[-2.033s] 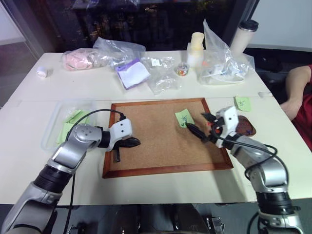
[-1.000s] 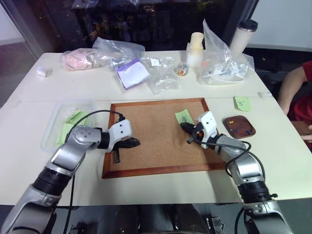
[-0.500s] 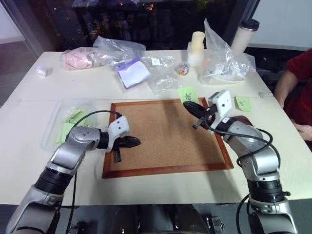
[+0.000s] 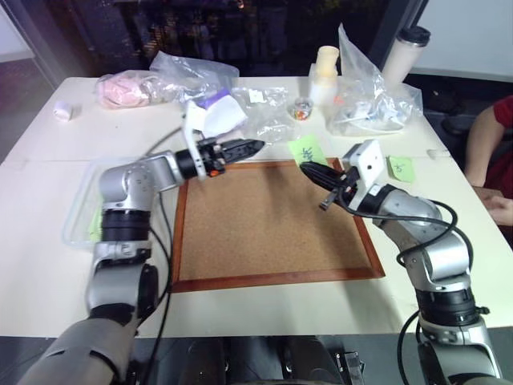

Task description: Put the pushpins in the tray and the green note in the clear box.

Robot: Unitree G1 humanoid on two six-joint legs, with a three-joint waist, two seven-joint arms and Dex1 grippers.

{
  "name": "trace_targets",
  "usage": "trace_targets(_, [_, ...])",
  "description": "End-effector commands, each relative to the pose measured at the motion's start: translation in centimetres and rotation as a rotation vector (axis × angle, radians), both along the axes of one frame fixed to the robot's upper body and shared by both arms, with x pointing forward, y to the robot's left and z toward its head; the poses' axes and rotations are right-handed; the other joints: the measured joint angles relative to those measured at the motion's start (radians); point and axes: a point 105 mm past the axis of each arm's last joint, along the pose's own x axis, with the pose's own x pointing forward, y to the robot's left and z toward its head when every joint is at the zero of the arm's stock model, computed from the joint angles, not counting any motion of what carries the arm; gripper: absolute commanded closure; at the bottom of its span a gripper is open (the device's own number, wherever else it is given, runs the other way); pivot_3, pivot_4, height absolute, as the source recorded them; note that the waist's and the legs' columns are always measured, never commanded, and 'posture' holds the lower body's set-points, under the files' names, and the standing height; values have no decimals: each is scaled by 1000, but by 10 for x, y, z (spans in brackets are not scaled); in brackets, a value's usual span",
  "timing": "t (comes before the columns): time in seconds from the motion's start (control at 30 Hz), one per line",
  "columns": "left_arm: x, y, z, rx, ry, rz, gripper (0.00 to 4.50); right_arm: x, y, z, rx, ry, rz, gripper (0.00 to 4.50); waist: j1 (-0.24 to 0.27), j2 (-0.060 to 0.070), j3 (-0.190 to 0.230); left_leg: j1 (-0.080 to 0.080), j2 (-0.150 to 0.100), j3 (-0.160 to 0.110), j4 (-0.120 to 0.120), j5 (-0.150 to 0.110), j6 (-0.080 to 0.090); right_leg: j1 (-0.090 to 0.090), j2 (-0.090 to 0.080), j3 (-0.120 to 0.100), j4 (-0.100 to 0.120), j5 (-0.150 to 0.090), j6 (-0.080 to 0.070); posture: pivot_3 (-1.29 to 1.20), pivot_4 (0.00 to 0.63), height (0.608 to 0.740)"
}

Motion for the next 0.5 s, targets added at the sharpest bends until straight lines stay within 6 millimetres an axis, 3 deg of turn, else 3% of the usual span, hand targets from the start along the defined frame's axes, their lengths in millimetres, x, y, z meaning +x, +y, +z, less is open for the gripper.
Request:
trace_targets(0.03, [7, -12, 5, -83, 97, -9, 73, -5, 8, 18, -13, -83, 30, 4500, -4, 0, 0, 0, 0, 0, 0, 0, 0, 0, 0, 0, 0, 0, 0, 0, 150, 734])
trace_targets(0.37, [13, -57, -10, -132, 122, -69, 73, -10, 16, 18, -21, -88, 51, 4500, 4, 0, 0, 0, -1, 3, -1, 4, -7, 0, 0, 0, 0, 0, 0, 0, 150, 734])
trace_targets(0.43, [14, -65, -10, -154, 126, -78, 614, -11, 17, 17, -25, -86, 51, 4500, 5, 0, 0, 0, -1, 3, -1, 4, -7, 0, 0, 0, -1, 0, 0, 0, 150, 734])
trace_targets(0.5, [15, -68, -9, -165, 117, -77, 1437, -12, 17, 17, -26, -84, 46, 4500, 3, 0, 0, -1, -2, 3, -1, 3, -6, 0, 0, 0, -1, 0, 0, 0, 150, 734])
